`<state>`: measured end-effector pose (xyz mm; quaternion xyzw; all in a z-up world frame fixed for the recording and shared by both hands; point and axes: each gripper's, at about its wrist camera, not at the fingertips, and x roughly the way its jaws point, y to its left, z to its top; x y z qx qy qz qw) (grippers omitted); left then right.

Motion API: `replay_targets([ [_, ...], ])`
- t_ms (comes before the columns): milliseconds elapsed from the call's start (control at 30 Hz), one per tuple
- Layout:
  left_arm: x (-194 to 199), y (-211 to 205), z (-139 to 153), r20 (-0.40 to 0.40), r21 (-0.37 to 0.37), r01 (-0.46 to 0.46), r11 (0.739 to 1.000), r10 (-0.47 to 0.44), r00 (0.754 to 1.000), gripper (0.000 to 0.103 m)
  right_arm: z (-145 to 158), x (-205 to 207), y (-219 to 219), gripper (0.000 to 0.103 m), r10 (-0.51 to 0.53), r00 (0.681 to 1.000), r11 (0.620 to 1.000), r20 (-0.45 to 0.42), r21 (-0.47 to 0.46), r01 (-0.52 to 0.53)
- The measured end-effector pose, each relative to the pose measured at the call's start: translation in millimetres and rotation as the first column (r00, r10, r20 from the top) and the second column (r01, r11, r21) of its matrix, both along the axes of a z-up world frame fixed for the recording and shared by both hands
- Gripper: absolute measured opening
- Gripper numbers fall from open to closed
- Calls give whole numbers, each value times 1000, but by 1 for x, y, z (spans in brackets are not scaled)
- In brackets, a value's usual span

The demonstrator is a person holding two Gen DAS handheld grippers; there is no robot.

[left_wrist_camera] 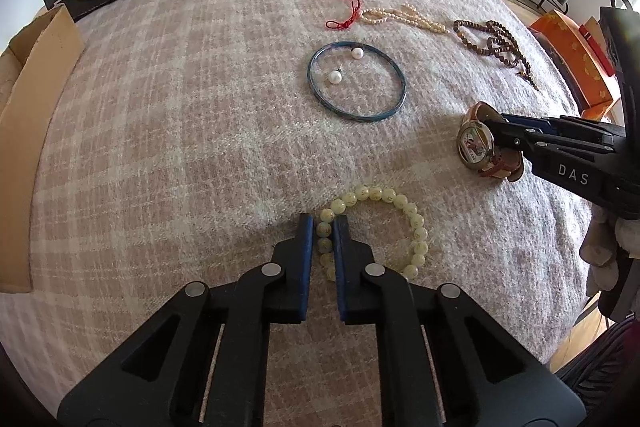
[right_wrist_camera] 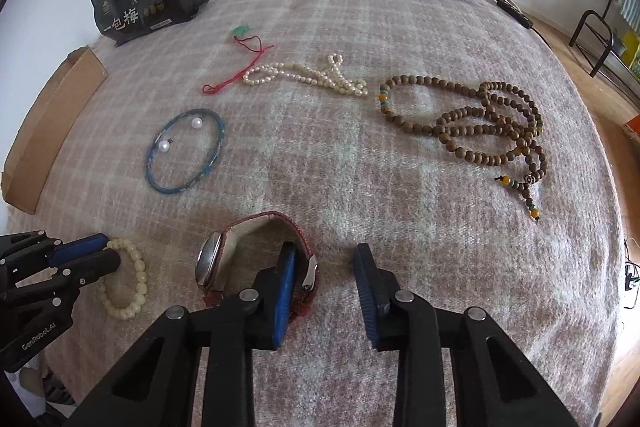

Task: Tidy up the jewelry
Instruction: 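Grasp the cream bead bracelet with the left tool while the right tool grasps the red-strapped watch, then carry the bracelet and watch into the cardboard box and open both tools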

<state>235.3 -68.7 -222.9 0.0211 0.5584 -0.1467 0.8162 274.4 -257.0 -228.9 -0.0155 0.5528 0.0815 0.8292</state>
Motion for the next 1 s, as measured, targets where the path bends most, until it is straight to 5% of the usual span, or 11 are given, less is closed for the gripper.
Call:
replay_targets([
  [200, -1, 4, 5, 9, -25, -7, 1000, 7, 1000, 6, 4, -3, 8, 7, 16, 1000, 1000, 6, 16, -16],
  [1000, -18, 59, 77, 181, -99, -83, 992, 100, 978, 5, 79, -11, 66, 7, 70, 982, 996, 176, 47, -79],
])
